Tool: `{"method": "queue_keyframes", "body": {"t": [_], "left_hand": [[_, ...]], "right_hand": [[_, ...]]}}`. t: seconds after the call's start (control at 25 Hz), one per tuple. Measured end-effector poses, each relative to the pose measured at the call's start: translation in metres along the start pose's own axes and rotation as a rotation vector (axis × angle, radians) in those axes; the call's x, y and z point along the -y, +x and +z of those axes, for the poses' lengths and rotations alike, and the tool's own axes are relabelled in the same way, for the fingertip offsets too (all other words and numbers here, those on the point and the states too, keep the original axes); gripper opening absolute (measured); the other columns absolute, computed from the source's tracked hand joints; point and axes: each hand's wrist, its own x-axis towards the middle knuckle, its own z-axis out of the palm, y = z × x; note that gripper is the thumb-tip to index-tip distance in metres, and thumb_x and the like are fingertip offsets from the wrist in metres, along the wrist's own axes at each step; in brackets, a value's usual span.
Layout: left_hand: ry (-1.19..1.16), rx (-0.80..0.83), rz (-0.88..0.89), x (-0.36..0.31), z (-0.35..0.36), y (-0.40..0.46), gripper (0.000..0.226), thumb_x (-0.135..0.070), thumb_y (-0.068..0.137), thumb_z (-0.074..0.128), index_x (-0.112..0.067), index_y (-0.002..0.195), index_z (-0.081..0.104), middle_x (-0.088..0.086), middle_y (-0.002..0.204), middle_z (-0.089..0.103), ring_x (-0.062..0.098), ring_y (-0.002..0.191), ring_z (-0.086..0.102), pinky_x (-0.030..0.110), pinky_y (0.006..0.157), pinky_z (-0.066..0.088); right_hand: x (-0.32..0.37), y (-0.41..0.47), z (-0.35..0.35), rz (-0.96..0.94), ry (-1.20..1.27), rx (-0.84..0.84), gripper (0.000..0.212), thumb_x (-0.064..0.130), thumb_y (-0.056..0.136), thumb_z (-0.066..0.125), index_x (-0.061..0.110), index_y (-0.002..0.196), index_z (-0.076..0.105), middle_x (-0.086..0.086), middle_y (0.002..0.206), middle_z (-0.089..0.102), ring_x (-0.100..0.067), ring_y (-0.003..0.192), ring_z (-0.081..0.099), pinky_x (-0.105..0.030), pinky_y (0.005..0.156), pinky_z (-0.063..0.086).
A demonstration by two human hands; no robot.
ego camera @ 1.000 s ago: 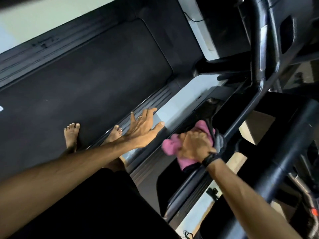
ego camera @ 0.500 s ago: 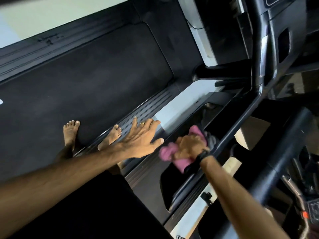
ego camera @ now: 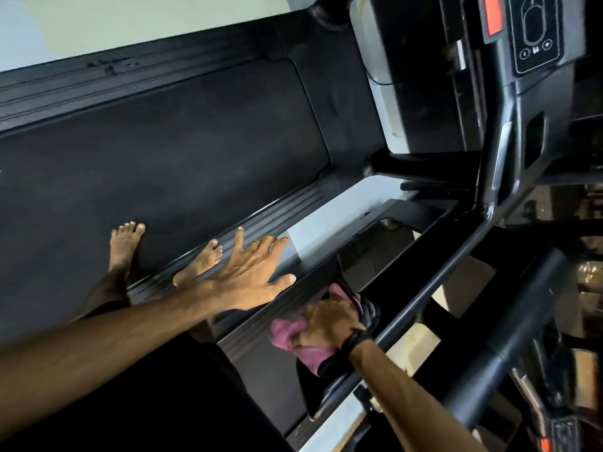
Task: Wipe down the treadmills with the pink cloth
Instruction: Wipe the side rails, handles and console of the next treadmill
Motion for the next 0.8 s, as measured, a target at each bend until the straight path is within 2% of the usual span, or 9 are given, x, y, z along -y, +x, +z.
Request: {"method": "queue_keyframes", "body": {"t": [0.04,0.12,0.24,0.28,0.36,0.44,0.52,0.68,0.8], "left_hand": [[0.001,-0.011,0.011,-0.002,-0.002,0.0,0.075,-0.064,0.096,0.032,-0.017,0.154,0.018,0.001,0.145,0.041,0.025,0.117,0.06,0.062,0.119,0.01],[-0.015,-0.025,0.036,-0.003,-0.004,0.001,0.079,-0.067,0.093,0.027,-0.017,0.154,0.018,0.0,0.146,0.041,0.026,0.116,0.061,0.062,0.119,0.007],[-0.082,-0.05,0.015,0.003,0.004,0.005,0.087,-0.071,0.083,0.014,-0.018,0.152,0.02,0.001,0.143,0.043,0.026,0.117,0.06,0.064,0.118,0.004],[-0.094,-0.042,0.002,0.003,0.007,0.005,0.088,-0.071,0.082,0.014,-0.018,0.152,0.021,0.001,0.144,0.043,0.027,0.119,0.059,0.064,0.118,0.003],[-0.052,-0.003,-0.007,-0.003,0.006,0.003,0.085,-0.07,0.086,0.016,-0.018,0.153,0.019,0.001,0.146,0.041,0.029,0.122,0.057,0.064,0.118,0.003],[-0.006,0.053,-0.002,-0.019,-0.007,-0.002,0.075,-0.064,0.097,0.028,-0.018,0.155,0.013,0.001,0.153,0.034,0.032,0.132,0.048,0.061,0.118,0.004],[-0.009,0.101,-0.011,-0.037,-0.024,-0.006,0.072,-0.057,0.101,0.035,-0.02,0.157,0.009,-0.001,0.157,0.027,0.035,0.142,0.034,0.058,0.118,0.005],[-0.032,0.099,-0.008,-0.049,-0.031,-0.005,0.07,-0.055,0.102,0.036,-0.021,0.157,0.01,-0.002,0.158,0.026,0.035,0.143,0.031,0.058,0.118,0.008],[-0.133,0.101,-0.011,-0.051,-0.013,0.005,0.07,-0.055,0.101,0.037,-0.019,0.156,0.014,0.003,0.157,0.032,0.032,0.141,0.038,0.06,0.118,0.005]], "right_hand": [[-0.008,-0.001,-0.005,-0.005,-0.002,0.002,0.059,0.07,0.091,0.046,0.022,0.119,0.066,-0.002,0.128,0.066,-0.019,0.127,0.054,-0.044,0.115,0.014],[-0.049,0.018,-0.02,0.142,-0.025,0.02,0.074,0.08,0.085,0.04,0.026,0.13,0.063,-0.001,0.137,0.062,-0.017,0.133,0.051,-0.047,0.118,0.011],[-0.092,0.04,-0.028,0.282,-0.03,-0.015,0.069,0.078,0.084,0.043,0.029,0.128,0.064,-0.001,0.136,0.062,-0.019,0.133,0.051,-0.048,0.12,0.012],[-0.081,0.04,-0.025,0.259,-0.043,0.009,0.06,0.074,0.087,0.046,0.027,0.119,0.066,-0.003,0.128,0.066,-0.018,0.129,0.053,-0.044,0.119,0.013],[-0.035,0.026,-0.006,0.12,-0.048,0.0,0.044,0.069,0.088,0.051,0.026,0.086,0.06,-0.001,0.1,0.068,-0.014,0.11,0.056,-0.038,0.114,0.018],[-0.008,0.004,0.003,-0.004,-0.025,-0.011,0.052,0.076,0.083,0.05,0.024,0.076,0.052,0.003,0.088,0.066,-0.014,0.096,0.056,-0.039,0.11,0.02],[-0.037,0.002,-0.005,0.026,-0.056,-0.098,0.061,0.08,0.083,0.042,0.023,0.09,0.063,0.003,0.089,0.067,-0.015,0.092,0.059,-0.043,0.109,0.022],[-0.128,0.026,-0.03,0.399,-0.047,-0.239,0.059,0.067,0.093,0.035,0.024,0.12,0.064,-0.006,0.126,0.067,-0.024,0.124,0.057,-0.046,0.115,0.024],[-0.083,0.018,0.001,0.425,0.035,-0.346,0.045,0.058,0.094,0.043,0.03,0.121,0.065,0.001,0.125,0.067,-0.024,0.122,0.06,-0.043,0.111,0.033]]}}
